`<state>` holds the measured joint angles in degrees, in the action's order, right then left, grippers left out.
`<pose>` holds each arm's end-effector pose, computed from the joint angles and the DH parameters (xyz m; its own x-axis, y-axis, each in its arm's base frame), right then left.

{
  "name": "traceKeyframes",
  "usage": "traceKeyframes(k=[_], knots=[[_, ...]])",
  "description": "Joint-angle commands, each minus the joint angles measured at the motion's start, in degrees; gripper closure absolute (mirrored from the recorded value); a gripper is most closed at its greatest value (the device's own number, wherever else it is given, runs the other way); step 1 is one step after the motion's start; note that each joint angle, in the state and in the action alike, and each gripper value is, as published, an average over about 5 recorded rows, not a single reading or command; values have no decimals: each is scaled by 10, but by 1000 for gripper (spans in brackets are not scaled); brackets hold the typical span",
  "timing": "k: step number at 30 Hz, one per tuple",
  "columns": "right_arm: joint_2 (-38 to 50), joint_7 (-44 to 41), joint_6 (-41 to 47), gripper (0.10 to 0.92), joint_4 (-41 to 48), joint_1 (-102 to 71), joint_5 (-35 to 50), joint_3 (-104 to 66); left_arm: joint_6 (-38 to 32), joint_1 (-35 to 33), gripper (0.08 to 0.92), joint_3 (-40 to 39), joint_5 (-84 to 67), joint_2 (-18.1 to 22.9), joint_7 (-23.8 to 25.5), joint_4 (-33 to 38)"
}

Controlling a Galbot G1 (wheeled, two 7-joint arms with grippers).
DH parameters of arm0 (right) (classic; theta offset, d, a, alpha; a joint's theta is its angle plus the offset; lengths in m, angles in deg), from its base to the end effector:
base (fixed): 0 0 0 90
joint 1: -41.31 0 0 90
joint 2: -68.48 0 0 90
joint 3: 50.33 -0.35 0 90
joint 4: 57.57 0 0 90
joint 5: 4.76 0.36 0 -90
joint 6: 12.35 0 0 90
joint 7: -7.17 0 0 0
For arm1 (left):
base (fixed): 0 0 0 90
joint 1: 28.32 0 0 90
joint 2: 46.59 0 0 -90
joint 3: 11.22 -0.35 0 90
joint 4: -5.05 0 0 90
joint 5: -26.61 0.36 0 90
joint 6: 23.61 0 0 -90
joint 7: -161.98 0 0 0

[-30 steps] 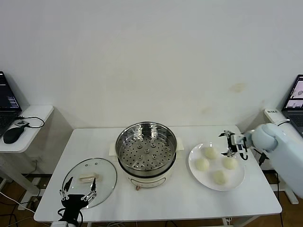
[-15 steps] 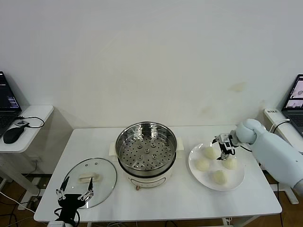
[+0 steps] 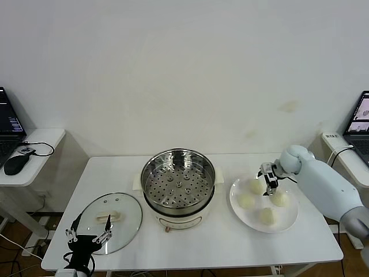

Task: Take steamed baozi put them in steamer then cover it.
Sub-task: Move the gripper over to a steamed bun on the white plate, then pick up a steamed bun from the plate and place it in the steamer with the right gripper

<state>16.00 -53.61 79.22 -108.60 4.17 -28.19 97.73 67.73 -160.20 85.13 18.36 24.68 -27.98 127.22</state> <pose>0.5692 -0.1627 -0.2453 -0.2796 -0.0800 0.9568 -0.9545 -0.0848 -0.2860 0.1326 0.0828 -0.3058 -0.9838 -0.0926 0.1536 -0.0602 0.9772 0.2035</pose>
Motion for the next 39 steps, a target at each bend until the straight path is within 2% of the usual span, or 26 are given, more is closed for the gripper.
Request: traceKeyframes(k=[1,23,30,35,39], knots=[[-19,1,1,229,32,6,-7,2,-1,-1,177,0,1,0,0,1],[-13,5,6,373,14,7,9,13,-7,-8,177,1,3,0,-1,8],[43,-4,15,380,-77,42,65,59,-5,-4,177,-5,1,-3,0,8],[107,-18,26,383,-166,116,144,110,-3,2,177,-9,-7,-8,0,4],[139,-28,28,381,-196,198,202,159,-3,4,177,-12,-12,-12,0,4]])
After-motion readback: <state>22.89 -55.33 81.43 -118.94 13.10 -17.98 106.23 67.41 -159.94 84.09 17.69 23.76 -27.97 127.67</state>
